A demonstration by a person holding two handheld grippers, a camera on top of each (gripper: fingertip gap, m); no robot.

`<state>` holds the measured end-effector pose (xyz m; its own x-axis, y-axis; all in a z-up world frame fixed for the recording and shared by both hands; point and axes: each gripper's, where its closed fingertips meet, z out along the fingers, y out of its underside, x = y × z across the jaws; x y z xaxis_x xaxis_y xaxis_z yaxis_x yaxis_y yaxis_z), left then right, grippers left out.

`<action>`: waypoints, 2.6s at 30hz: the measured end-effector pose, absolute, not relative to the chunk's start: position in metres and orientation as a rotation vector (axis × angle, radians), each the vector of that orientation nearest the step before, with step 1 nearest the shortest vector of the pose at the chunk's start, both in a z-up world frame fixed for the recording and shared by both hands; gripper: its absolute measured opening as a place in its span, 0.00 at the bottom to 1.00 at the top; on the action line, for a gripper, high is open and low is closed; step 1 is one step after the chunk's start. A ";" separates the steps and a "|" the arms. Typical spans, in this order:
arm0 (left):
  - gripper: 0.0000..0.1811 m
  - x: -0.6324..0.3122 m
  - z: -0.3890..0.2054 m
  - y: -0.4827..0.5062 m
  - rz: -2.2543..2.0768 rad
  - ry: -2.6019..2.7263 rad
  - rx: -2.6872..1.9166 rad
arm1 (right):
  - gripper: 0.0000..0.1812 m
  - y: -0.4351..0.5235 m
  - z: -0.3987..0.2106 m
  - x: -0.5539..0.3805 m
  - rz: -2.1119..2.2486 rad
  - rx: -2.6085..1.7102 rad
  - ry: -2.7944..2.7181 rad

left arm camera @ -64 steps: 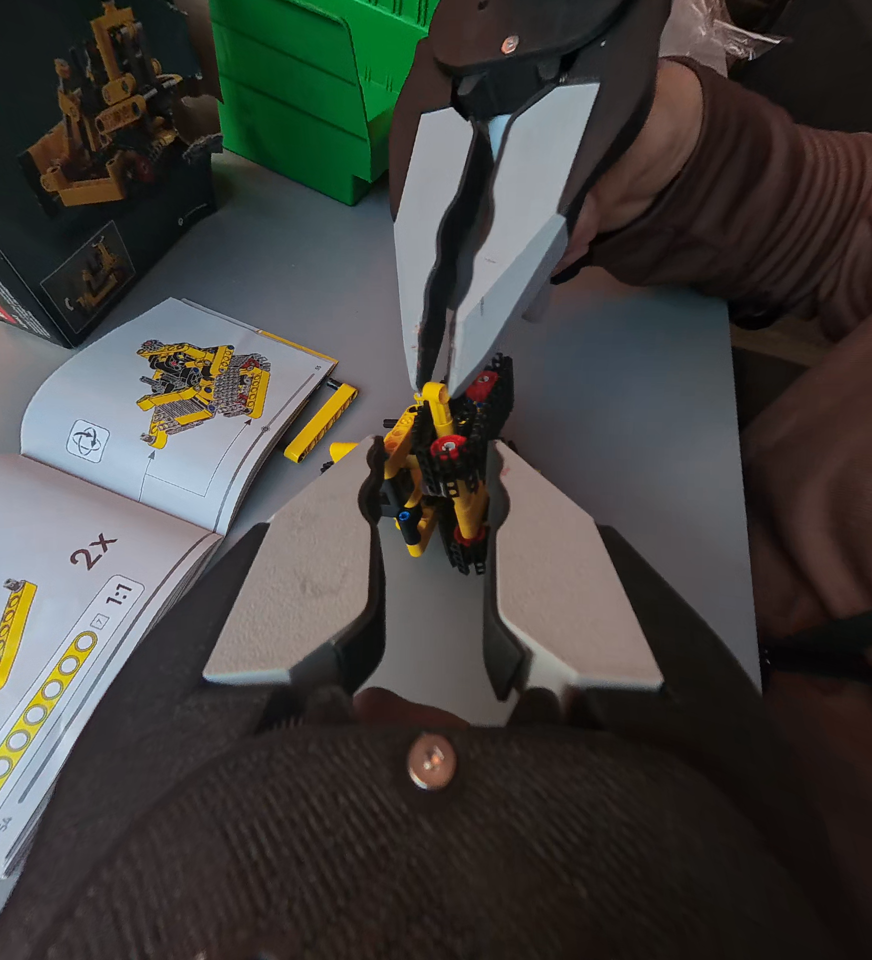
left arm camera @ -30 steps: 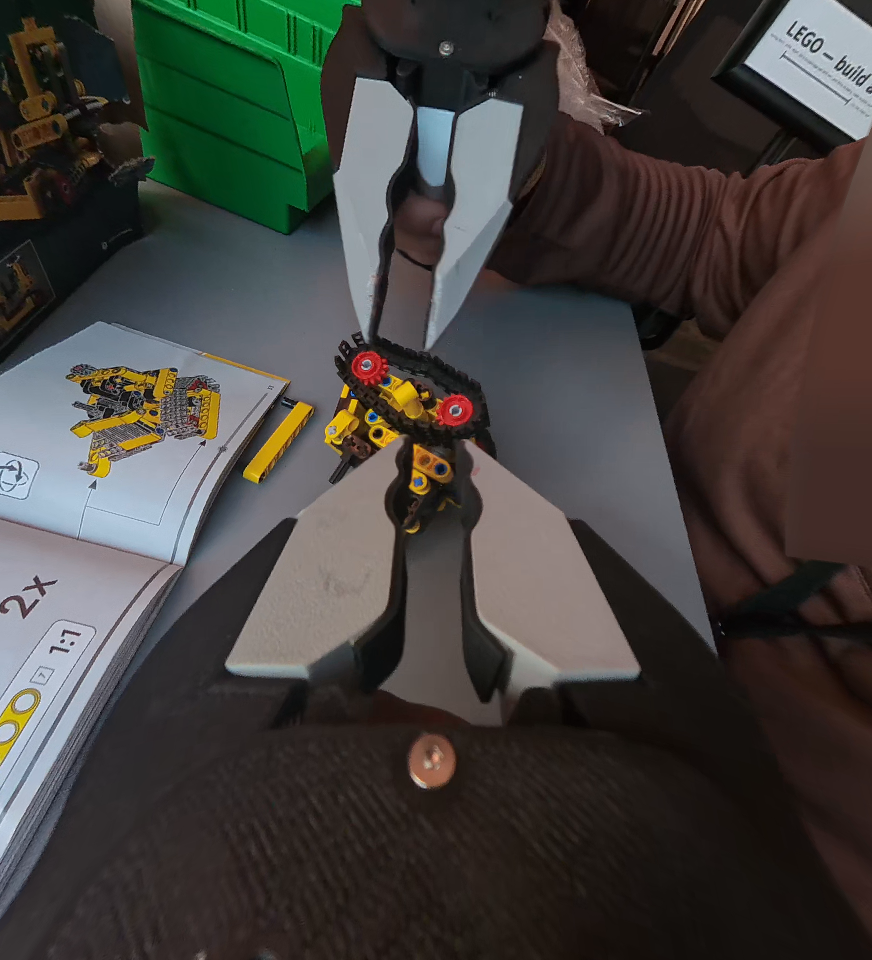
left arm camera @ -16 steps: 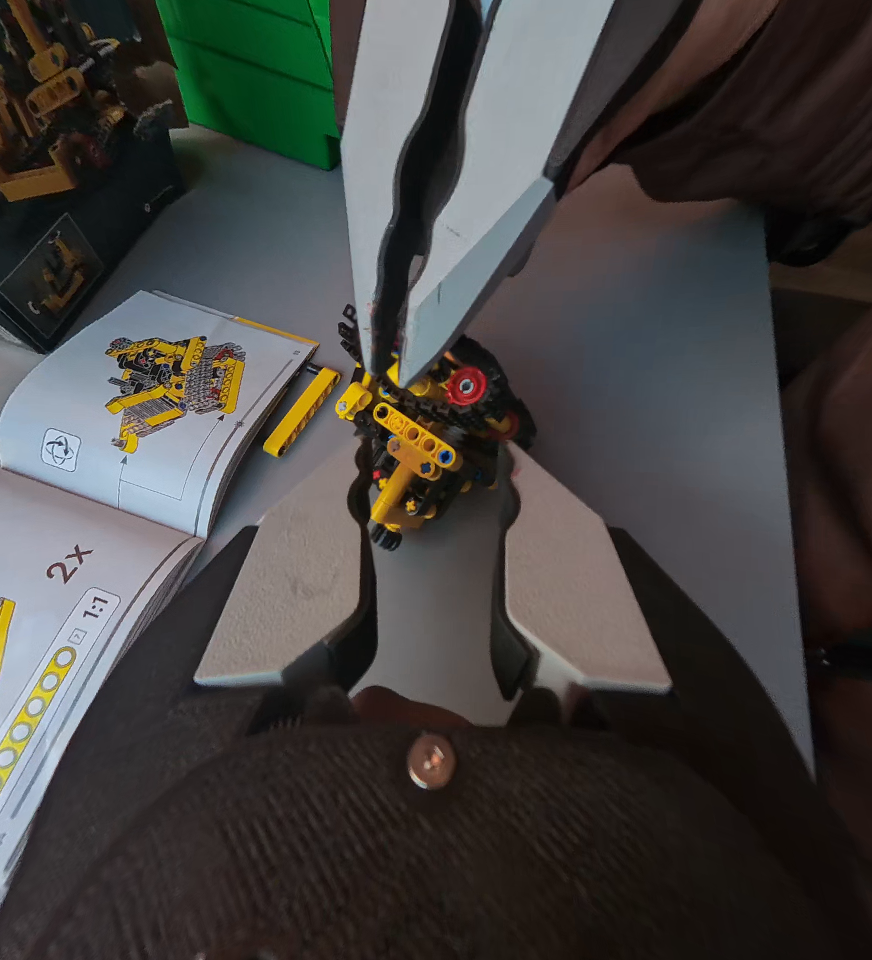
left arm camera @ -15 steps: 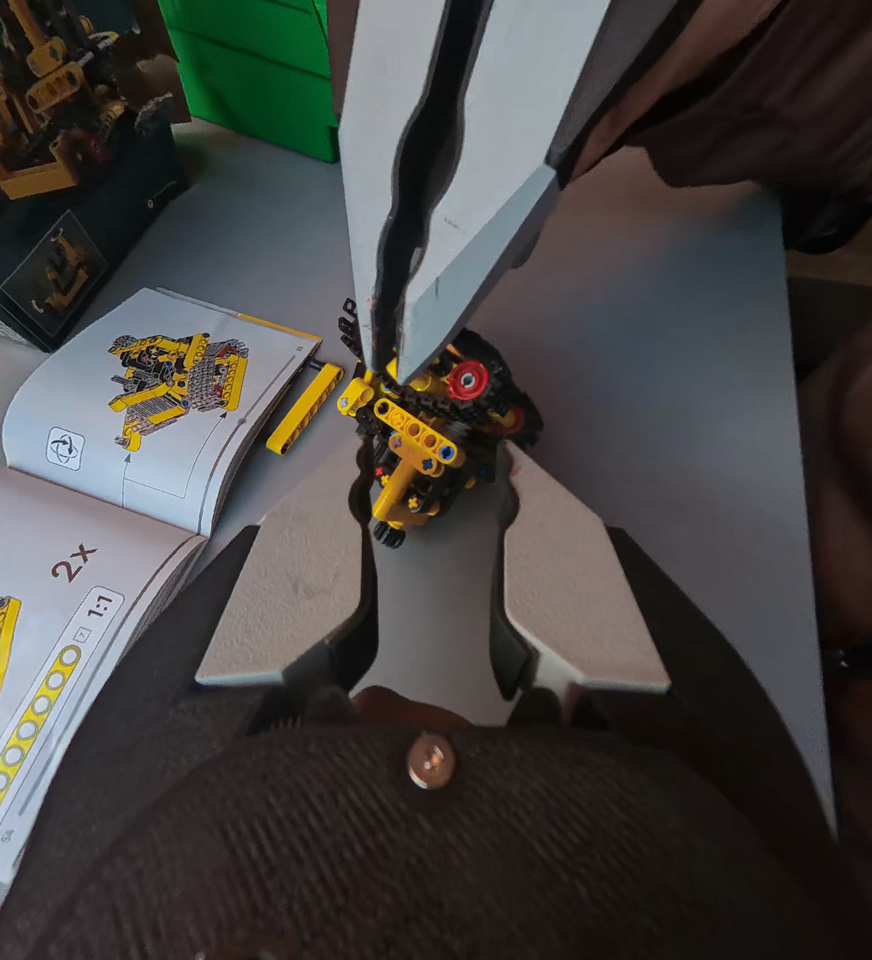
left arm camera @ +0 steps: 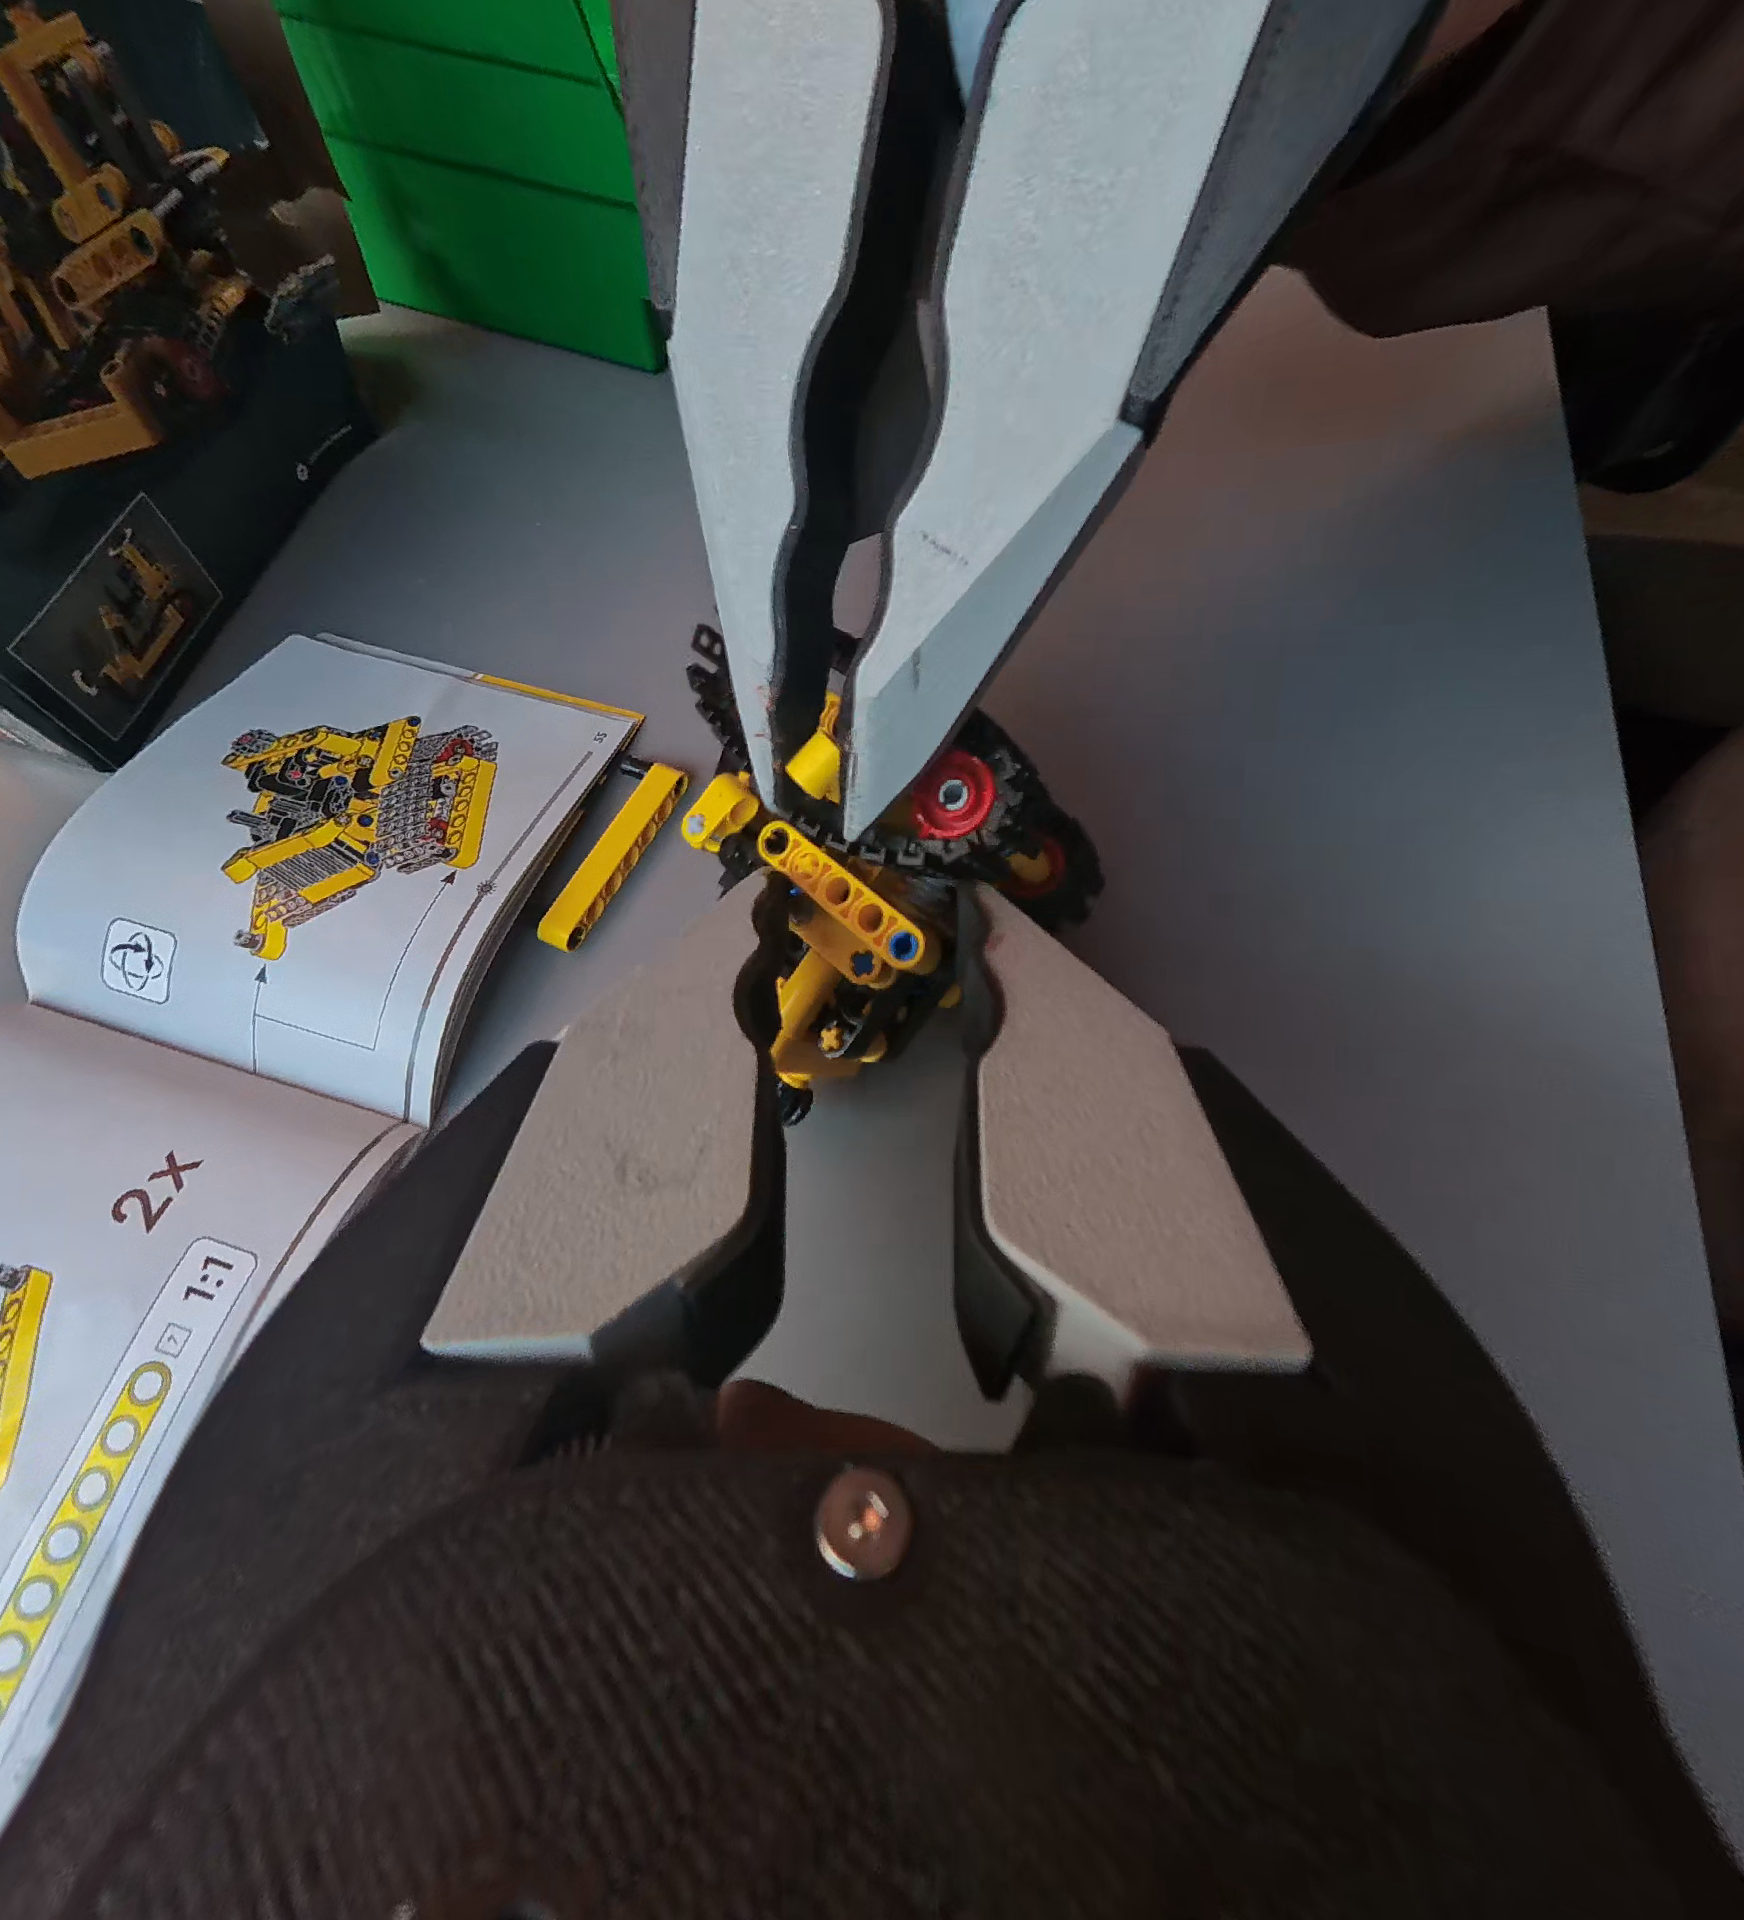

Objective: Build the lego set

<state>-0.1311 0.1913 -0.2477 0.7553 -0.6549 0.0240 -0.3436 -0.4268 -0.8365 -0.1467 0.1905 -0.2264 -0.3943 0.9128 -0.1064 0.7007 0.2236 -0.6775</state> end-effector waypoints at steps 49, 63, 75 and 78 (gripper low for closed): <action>0.16 -0.134 -0.245 0.171 -0.615 1.024 -1.886 | 0.06 0.184 -0.190 -0.147 1.499 -0.956 -2.328; 0.17 -0.151 -0.244 0.153 -0.707 1.135 -1.798 | 0.12 0.213 -0.207 -0.131 1.404 -1.132 -2.076; 0.26 -0.175 -0.218 0.143 -0.728 1.025 -1.795 | 0.16 0.260 -0.268 -0.145 0.992 -1.400 -2.036; 0.26 -0.176 -0.213 0.148 -0.718 0.972 -1.780 | 0.20 0.255 -0.279 -0.148 0.928 -1.402 -2.068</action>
<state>-0.1761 0.1485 -0.2132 0.5115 -0.8578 0.0497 -0.3000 -0.2325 -0.9251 -0.1476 0.2553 -0.2791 -0.3661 0.9305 0.0101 0.6113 0.2486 -0.7514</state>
